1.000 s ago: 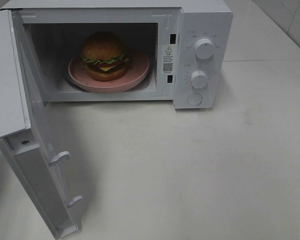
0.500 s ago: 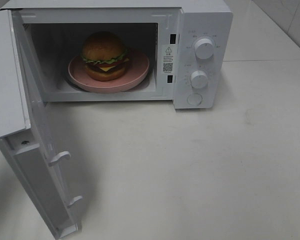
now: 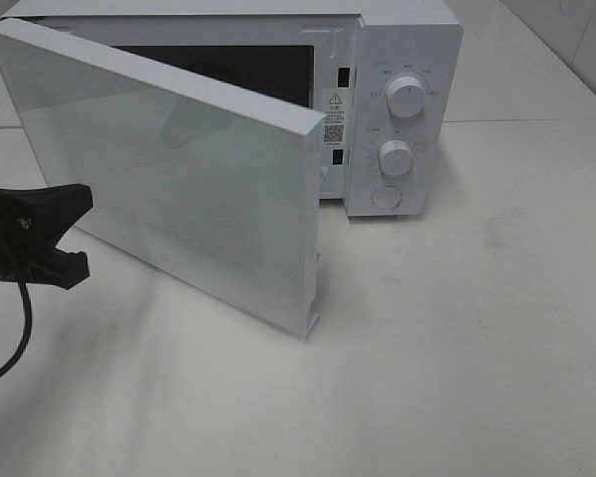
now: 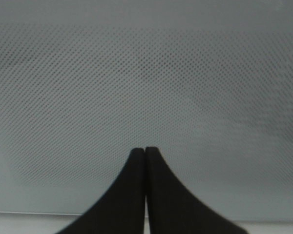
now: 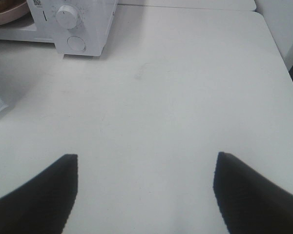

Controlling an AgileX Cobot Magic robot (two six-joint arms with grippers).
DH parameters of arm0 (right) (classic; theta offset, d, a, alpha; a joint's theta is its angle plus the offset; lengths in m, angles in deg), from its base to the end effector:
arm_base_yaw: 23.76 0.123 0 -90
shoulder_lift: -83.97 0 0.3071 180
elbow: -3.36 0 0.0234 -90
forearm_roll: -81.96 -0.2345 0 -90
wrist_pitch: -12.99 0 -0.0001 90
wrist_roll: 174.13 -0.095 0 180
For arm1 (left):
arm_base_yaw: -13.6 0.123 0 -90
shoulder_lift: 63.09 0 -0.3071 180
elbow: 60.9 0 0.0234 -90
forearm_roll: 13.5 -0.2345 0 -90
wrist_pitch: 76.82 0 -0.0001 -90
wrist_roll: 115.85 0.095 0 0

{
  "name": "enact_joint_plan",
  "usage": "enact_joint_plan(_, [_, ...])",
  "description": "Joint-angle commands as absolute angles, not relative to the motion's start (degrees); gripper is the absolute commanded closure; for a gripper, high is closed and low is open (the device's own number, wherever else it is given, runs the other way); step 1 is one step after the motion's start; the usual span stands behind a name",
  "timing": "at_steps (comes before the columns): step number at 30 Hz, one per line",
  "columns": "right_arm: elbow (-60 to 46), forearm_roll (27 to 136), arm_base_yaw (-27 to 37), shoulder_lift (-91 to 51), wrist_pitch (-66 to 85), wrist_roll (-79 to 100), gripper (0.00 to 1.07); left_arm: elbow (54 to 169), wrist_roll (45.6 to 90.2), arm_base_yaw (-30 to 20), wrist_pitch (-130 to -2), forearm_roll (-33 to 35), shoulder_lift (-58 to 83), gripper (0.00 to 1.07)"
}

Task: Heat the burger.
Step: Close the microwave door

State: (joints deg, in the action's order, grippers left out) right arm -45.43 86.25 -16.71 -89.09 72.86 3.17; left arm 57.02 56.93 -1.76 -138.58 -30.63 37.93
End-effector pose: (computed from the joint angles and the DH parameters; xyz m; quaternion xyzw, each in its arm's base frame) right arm -0.0377 -0.0109 0.2705 -0.0307 0.8450 0.0080 0.5338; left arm 0.2238 -0.0870 0.1870 0.1916 0.7532 -0.1784 0.6035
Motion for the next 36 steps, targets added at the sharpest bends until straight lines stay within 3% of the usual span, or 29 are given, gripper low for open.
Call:
enact_joint_plan(1, [-45.4, 86.2, -17.1, -90.6, 72.3, 3.3, 0.33, 58.2, 58.4, -4.0, -139.6, -26.0, 38.6, 1.07])
enact_joint_plan(9, [-45.4, 86.2, -17.1, -90.6, 72.3, 3.2, 0.33, 63.9, 59.2, -10.4, -138.8, -21.1, 42.2, 1.07])
enact_joint_plan(14, [-45.4, 86.2, -17.1, -90.6, 72.3, 3.2, 0.33, 68.1, 59.7, -14.5, -135.0, -14.4, 43.5, 1.07])
enact_joint_plan(24, [-45.4, 86.2, -17.1, -90.6, 72.3, 3.2, 0.33, 79.9, 72.3, -21.6, -127.1, 3.1, 46.5, 1.07])
enact_joint_plan(36, [-45.4, 86.2, -17.1, -90.6, 72.3, 3.2, 0.34, 90.1, 73.4, -22.6, -122.3, 6.0, 51.9, 1.07])
